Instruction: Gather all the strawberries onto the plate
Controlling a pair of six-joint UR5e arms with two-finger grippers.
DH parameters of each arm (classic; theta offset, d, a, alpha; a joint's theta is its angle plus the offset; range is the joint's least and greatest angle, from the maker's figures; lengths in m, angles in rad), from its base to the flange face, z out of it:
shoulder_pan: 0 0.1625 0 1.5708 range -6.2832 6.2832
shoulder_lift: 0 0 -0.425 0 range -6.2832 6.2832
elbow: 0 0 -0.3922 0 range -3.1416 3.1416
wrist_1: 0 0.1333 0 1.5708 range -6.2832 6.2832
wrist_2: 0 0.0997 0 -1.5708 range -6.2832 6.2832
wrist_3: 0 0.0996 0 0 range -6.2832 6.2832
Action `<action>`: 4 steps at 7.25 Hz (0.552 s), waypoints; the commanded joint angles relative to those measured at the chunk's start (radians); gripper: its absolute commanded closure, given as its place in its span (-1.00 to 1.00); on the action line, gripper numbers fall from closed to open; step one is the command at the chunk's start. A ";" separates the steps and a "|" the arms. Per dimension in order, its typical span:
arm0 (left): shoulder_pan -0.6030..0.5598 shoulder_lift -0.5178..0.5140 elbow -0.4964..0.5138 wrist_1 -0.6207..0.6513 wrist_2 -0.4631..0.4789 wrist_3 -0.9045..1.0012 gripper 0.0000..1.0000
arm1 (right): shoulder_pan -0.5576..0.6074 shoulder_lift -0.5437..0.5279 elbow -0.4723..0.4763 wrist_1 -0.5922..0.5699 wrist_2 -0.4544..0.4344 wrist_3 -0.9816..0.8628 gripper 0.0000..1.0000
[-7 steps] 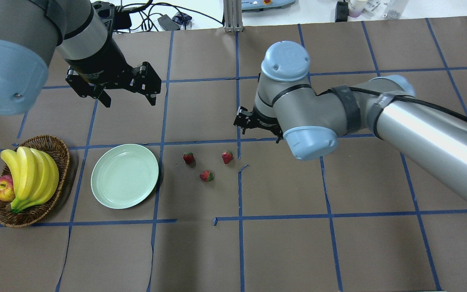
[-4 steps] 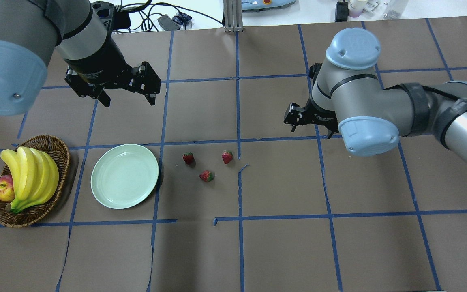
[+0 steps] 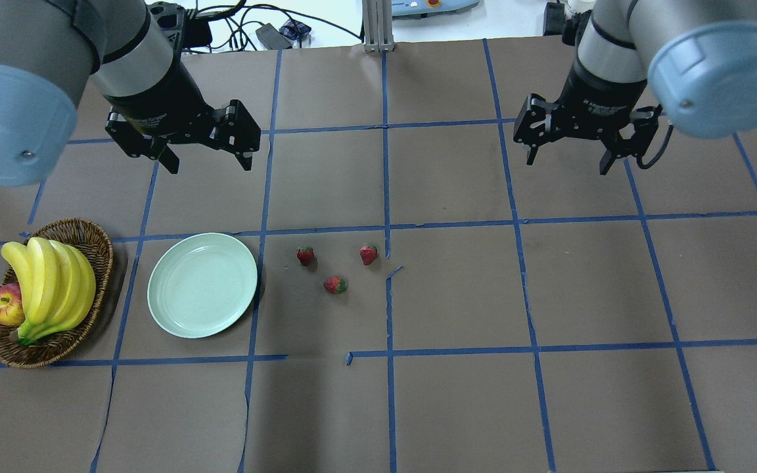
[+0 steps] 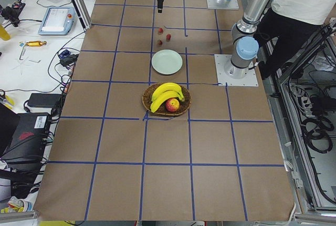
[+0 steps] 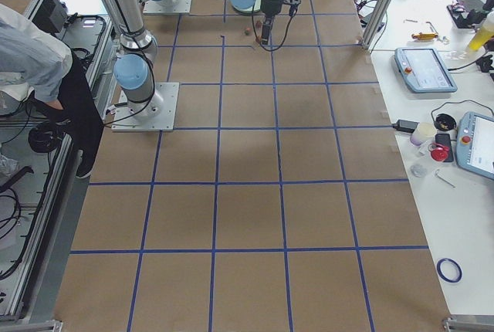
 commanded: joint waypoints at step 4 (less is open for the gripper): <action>0.000 -0.002 0.000 0.000 -0.001 -0.002 -1.00 | -0.024 0.001 0.014 0.000 -0.036 -0.163 -1.00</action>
